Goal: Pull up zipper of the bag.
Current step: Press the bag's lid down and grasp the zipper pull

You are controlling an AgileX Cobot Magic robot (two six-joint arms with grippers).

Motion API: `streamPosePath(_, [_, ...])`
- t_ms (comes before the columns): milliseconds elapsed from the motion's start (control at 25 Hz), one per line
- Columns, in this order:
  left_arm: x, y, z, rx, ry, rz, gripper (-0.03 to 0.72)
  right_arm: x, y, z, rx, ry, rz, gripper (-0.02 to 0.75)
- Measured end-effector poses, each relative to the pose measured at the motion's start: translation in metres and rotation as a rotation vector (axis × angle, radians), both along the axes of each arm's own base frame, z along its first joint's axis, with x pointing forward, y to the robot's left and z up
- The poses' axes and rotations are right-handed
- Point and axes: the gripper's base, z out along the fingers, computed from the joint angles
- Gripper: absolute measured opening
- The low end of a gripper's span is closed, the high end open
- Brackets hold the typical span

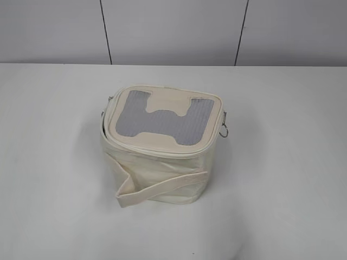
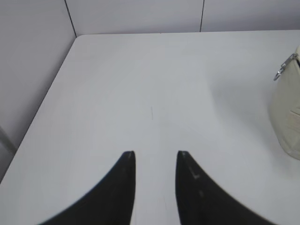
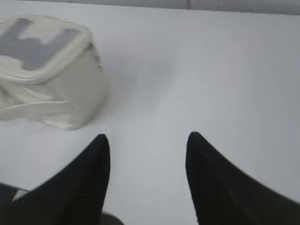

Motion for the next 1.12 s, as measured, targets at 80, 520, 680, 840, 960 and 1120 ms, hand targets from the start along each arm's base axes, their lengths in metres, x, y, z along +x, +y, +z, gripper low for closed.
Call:
streamPosePath(80, [0.0,0.0,0.0,0.0,0.0,0.0,0.227,0.027,0.01,0.011,0.014,0.021,0.093,0.41])
streamPosePath(520, [0.0,-0.004,0.0,-0.041,0.002,-0.043,0.227,0.262,0.081,0.011,0.045,0.249,0.585,0.409])
streamPosePath(680, [0.012,-0.007,0.002,-0.073,0.064,-0.063,0.227,0.342,0.132,-0.011,0.043,0.341,0.784,0.409])
streamPosePath(840, [0.039,-0.015,0.01,-0.122,0.118,-0.131,0.237,0.398,0.166,-0.037,0.06,0.44,0.883,0.409])
streamPosePath(960, [0.067,-0.024,0.015,-0.165,0.127,-0.204,0.239,0.42,0.187,-0.047,-0.004,0.459,0.902,0.409])
streamPosePath(1120, [0.107,-0.03,0.011,-0.173,0.175,-0.272,0.249,0.425,0.218,-0.066,-0.04,0.505,0.963,0.409])
